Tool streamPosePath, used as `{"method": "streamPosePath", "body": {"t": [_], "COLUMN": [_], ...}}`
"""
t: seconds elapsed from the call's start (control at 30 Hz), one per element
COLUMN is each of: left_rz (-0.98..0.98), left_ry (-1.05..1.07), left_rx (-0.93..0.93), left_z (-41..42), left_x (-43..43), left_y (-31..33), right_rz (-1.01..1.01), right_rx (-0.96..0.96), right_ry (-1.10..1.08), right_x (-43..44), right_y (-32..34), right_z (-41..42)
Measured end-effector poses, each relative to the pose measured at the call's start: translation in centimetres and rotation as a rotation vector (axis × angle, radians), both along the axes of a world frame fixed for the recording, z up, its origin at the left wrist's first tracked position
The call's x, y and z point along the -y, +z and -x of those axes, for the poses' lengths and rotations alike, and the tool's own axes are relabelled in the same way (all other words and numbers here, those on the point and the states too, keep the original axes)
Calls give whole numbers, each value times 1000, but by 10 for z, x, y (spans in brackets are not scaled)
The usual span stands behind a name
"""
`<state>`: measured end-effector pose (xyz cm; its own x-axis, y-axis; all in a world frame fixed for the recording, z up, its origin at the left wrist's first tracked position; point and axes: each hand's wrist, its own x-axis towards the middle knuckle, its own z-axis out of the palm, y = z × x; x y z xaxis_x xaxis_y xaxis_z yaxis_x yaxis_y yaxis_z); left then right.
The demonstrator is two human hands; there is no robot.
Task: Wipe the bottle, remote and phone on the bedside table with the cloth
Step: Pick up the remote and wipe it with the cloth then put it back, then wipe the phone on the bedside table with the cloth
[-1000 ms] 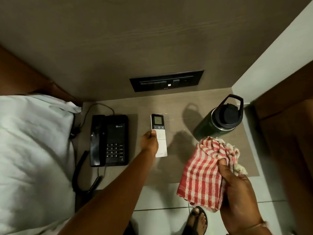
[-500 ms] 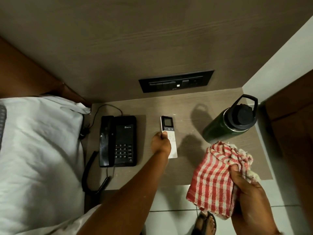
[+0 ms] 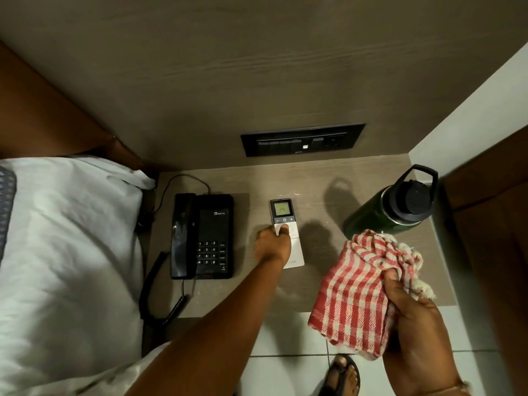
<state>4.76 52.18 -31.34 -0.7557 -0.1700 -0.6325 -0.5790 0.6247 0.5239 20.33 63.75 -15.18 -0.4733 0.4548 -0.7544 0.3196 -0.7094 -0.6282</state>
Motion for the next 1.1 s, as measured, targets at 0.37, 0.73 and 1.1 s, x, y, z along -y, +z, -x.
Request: {"method": "streamPosePath", "body": {"t": [0.37,0.73,1.1], "left_rz": [-2,203,-107], "left_ry": [-428,-281,-181], "left_rx": [-373,-248,24], "left_z": [-18,57,69], "left_x": [114,284,284], "left_y": [63,52,-3], "right_rz": [-55,-681,-1633], "right_rx": [89,-201,-269], "right_ry": [62,542,1527], "right_x": [71,183,232], "right_y": [13,-22,-107], "right_z": [26,112,233]}}
